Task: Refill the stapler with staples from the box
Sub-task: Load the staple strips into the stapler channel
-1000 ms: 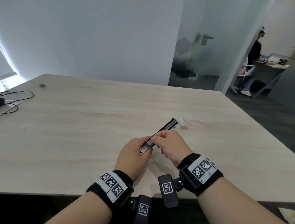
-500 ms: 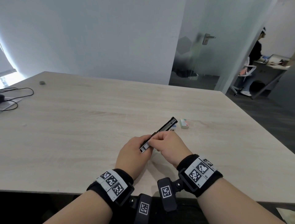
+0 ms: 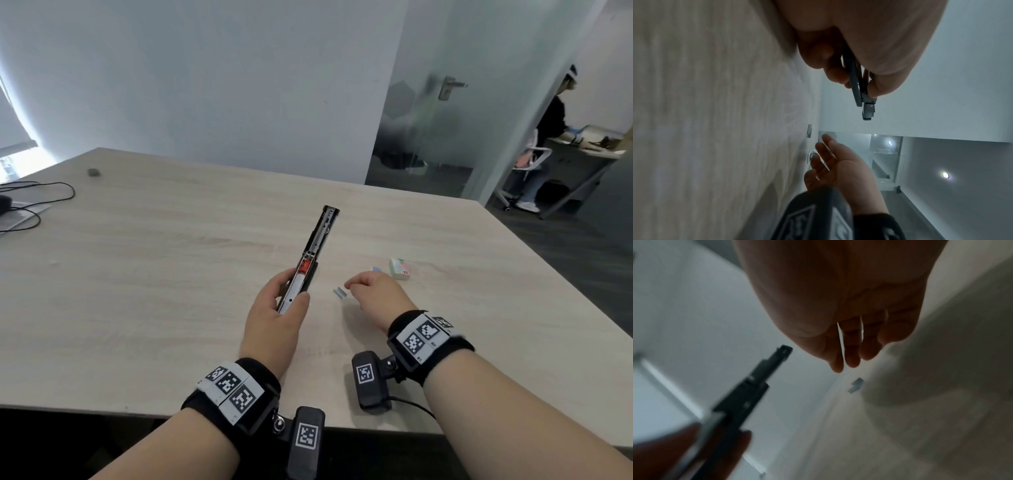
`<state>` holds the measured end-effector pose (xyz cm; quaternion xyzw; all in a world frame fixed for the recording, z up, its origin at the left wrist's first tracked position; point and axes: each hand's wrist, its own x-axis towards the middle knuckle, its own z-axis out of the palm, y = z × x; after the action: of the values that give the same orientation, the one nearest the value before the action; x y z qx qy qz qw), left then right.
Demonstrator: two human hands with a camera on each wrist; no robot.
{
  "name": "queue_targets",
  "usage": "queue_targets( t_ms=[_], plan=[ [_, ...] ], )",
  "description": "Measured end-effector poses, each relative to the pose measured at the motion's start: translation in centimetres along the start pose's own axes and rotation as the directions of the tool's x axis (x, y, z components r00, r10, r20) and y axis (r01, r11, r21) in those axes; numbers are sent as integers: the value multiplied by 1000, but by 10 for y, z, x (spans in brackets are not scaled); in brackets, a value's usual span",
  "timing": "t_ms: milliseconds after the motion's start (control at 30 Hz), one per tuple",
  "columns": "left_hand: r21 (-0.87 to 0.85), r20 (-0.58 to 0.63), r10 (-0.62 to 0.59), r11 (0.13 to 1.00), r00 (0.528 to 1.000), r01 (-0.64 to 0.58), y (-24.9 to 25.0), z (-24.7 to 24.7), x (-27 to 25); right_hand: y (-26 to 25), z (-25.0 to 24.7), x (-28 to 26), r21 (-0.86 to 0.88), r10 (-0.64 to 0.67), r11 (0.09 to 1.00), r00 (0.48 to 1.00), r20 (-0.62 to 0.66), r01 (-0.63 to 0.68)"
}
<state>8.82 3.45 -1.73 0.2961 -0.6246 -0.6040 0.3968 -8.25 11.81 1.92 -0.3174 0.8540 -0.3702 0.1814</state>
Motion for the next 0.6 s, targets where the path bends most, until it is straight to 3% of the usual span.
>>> queue_targets(
  t_ms=[67, 333, 600],
  plan=[
    [-4, -2, -10, 1000, 1000, 10, 0, 0, 0, 0, 4, 9, -147, 3, 989, 1000, 28, 1],
    [-10, 11, -13, 1000, 1000, 13, 2, 1, -1, -7, 12, 27, -389, -51, 917, 993, 105, 88],
    [82, 25, 20, 996, 999, -22, 6, 1, -5, -7, 5, 5, -370, -53, 925, 992, 112, 91]
  ],
)
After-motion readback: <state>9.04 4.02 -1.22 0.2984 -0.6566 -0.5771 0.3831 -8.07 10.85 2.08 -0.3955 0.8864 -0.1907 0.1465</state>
